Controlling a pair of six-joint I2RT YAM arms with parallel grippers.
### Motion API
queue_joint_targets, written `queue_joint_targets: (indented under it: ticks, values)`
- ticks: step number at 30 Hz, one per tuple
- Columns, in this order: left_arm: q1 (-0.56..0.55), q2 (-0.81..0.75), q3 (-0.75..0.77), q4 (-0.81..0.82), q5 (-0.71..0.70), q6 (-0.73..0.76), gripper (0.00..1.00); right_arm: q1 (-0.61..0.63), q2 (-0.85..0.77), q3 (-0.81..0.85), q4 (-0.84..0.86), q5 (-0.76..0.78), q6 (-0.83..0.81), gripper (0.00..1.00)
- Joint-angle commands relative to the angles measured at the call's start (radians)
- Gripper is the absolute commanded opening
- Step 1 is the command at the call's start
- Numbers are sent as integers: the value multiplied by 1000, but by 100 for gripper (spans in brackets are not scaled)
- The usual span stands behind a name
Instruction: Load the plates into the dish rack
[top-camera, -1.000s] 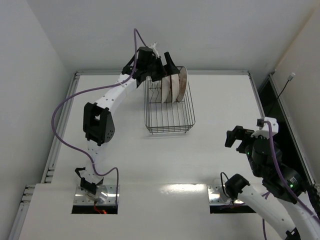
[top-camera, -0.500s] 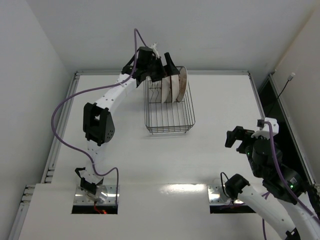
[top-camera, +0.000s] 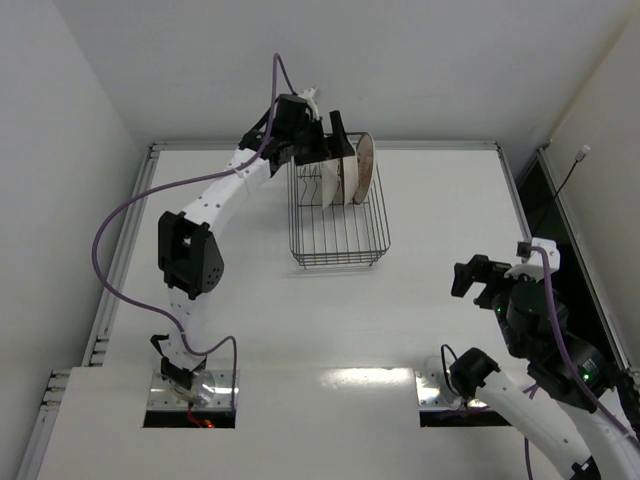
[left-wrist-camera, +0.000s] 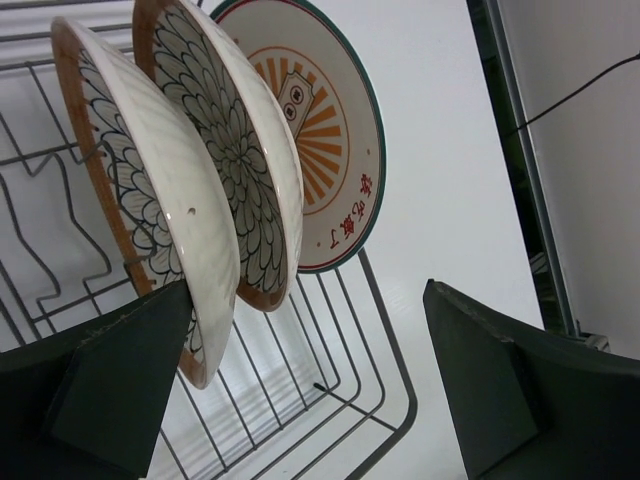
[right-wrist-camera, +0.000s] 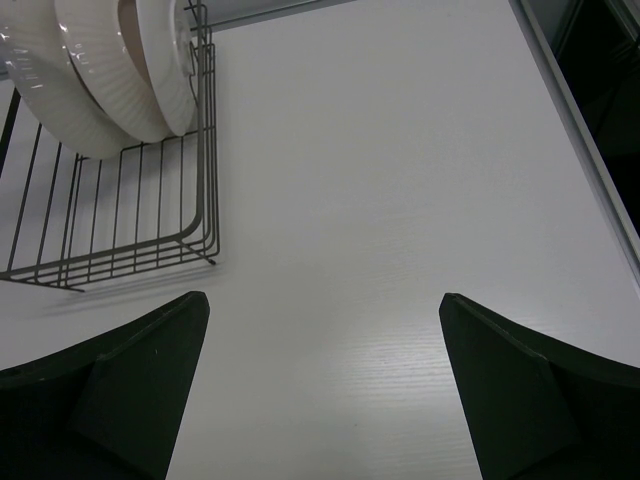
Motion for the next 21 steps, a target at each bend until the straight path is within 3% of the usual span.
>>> queue_joint_targets:
  ticks: [1,18,21]
  values:
    - [-21,-97,11,38,-25,50,100,8,-15,-5,39,5,5,100]
    - [-21,-149,-11,-37,-160,122,100,8,-24,-5,39,14,5,100]
    - [-21,-225,-72,-48,-212,131,100,8,-24,-5,29,23,14,100]
